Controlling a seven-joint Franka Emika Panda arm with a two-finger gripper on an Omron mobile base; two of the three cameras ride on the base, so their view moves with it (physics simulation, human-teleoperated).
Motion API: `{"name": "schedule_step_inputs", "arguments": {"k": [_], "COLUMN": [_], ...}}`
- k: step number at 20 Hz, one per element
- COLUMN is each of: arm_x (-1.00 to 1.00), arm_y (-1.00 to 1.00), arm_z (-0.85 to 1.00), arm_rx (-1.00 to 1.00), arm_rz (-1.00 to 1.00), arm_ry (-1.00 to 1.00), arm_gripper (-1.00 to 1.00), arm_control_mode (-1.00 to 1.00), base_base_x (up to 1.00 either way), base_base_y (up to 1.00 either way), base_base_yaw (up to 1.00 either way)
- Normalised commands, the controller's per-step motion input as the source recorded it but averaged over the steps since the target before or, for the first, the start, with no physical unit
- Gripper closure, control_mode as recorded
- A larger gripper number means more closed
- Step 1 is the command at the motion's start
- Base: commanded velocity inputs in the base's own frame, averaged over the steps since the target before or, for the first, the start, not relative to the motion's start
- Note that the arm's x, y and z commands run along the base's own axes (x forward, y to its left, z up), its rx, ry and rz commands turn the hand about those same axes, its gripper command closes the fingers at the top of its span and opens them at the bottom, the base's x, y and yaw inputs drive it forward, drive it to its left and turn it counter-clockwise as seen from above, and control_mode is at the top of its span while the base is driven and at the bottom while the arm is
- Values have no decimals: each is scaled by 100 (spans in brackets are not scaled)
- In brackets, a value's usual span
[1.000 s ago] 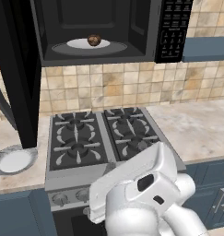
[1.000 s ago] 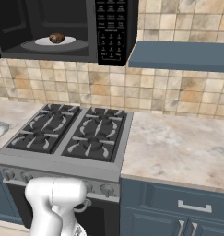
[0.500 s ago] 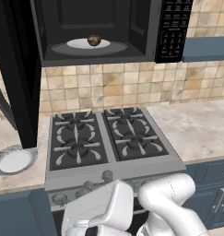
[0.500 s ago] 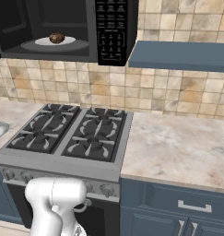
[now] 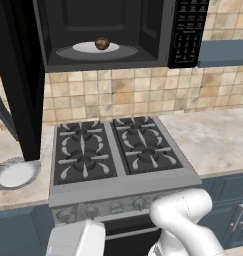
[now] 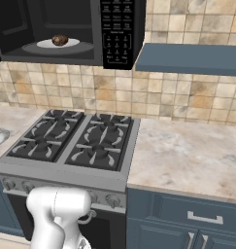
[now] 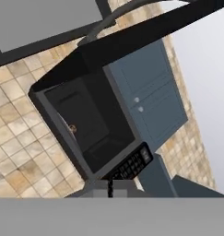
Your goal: Pick the potato from the counter and place it in the microwave. Then turn on the microwave.
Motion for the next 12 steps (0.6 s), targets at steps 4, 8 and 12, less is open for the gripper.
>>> {"name": "schedule_step_inputs", "arguments": {"k": [4, 8, 12], "arm_x": [3, 3, 10], "arm_y": [62, 56, 49], "arm_z": [10, 20, 14], "arm_rx": [0, 0, 0], "arm_rz": [-1, -3, -4], "arm_ry": [-5, -8, -4], "arm_gripper": [100, 100, 100], "arm_control_mode": [-100, -100, -100], "base_base_x": [0, 0, 0], "base_base_y": [0, 0, 0], "base_base_yaw": [0, 0, 0]}}
